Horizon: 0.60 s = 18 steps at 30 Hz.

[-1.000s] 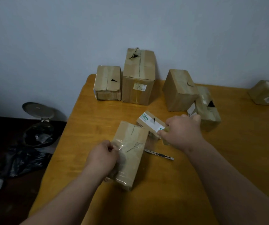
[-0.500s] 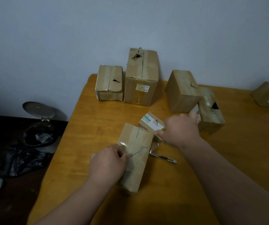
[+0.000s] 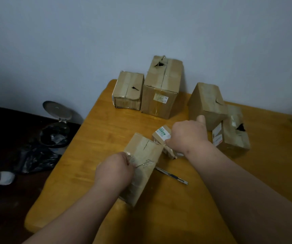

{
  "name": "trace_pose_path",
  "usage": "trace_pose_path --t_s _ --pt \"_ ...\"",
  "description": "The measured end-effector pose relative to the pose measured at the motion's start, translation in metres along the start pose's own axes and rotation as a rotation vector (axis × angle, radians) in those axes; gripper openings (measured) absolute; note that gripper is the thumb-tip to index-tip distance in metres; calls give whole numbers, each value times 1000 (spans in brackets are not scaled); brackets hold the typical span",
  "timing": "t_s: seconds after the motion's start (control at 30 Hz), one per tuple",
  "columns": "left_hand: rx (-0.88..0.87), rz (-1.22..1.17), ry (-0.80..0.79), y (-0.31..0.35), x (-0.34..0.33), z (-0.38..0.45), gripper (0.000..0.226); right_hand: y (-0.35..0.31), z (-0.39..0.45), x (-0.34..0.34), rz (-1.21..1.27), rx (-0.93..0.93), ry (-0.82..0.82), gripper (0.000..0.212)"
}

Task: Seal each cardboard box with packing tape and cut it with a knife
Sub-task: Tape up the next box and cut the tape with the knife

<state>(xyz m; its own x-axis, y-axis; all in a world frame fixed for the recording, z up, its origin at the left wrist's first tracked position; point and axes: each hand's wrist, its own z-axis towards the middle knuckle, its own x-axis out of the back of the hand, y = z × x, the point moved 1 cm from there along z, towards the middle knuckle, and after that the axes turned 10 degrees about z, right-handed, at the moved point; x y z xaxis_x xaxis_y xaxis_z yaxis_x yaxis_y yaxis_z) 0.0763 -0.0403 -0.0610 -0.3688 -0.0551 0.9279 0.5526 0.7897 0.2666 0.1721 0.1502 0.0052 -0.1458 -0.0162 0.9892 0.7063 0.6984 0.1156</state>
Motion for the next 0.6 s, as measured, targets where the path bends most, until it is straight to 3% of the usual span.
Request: trace_pose_path --t_s 0.17,0.3,0.4,0.5,0.6 --pt "22 45 -1 2 -4 4 24 -6 6 -4 -34 42 -9 40" --pt "69 75 -8 -9 -3 4 44 -4 11 -14 -27 52 -22 40" --pt "121 75 89 -15 -4 -3 48 -1 12 -22 -12 62 -16 44" --pt "-130 76 297 -8 -5 -10 39 0 13 -26 5 83 -15 47" --pt "-584 232 198 -3 -9 -13 57 4 13 -28 19 93 -20 49"
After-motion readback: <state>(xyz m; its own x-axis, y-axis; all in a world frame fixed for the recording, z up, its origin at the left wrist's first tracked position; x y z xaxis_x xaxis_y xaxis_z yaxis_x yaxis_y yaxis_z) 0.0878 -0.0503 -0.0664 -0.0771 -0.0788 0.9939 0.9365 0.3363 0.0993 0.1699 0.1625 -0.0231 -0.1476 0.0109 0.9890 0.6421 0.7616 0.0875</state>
